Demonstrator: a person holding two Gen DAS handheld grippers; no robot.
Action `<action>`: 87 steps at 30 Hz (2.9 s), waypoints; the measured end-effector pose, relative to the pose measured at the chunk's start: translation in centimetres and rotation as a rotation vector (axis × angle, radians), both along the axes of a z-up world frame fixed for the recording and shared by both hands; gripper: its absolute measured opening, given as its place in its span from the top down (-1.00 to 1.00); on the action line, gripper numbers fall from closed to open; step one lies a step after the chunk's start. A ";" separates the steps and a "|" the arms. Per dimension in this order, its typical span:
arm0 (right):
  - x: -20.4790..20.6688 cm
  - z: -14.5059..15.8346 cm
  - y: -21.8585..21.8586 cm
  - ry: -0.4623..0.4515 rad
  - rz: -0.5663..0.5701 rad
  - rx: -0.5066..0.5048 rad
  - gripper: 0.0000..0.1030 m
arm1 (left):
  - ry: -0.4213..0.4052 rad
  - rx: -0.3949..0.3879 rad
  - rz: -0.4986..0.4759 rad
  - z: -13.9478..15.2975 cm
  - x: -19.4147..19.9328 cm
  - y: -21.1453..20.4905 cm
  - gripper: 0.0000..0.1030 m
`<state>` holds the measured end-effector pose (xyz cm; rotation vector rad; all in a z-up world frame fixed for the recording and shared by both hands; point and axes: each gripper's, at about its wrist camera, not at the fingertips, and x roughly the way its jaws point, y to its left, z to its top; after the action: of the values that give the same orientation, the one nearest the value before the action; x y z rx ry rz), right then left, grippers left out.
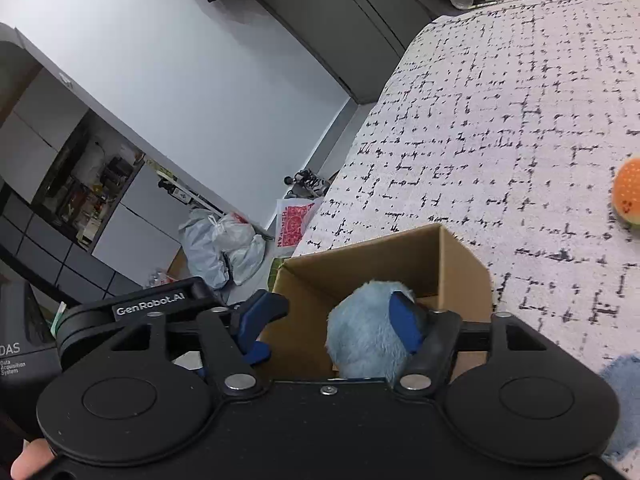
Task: Organize soft objects
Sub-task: 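Carry the grey-blue plush with the left tool and release it into the box, then grasp the flat blue plush with the left tool while the right tool grasps the black plush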
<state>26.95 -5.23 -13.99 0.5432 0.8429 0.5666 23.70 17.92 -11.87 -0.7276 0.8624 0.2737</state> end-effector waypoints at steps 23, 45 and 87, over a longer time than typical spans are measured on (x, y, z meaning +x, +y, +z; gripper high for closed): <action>-6.0 6.8 -9.9 -0.103 -0.166 -0.175 -1.00 | -0.132 0.267 -0.041 8.8 -5.4 -6.7 -0.77; -10.4 8.8 -21.7 -0.084 -0.298 -0.220 -1.00 | -0.066 0.369 -0.278 11.0 -8.6 -16.6 -0.89; -6.2 0.0 -28.0 0.222 -0.365 -0.219 -1.00 | 0.092 0.429 -0.330 2.9 -5.7 -24.2 -0.91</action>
<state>20.74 -33.19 -14.00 0.5483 0.9745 0.0785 18.04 -6.24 -8.92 -0.1697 0.9557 0.1880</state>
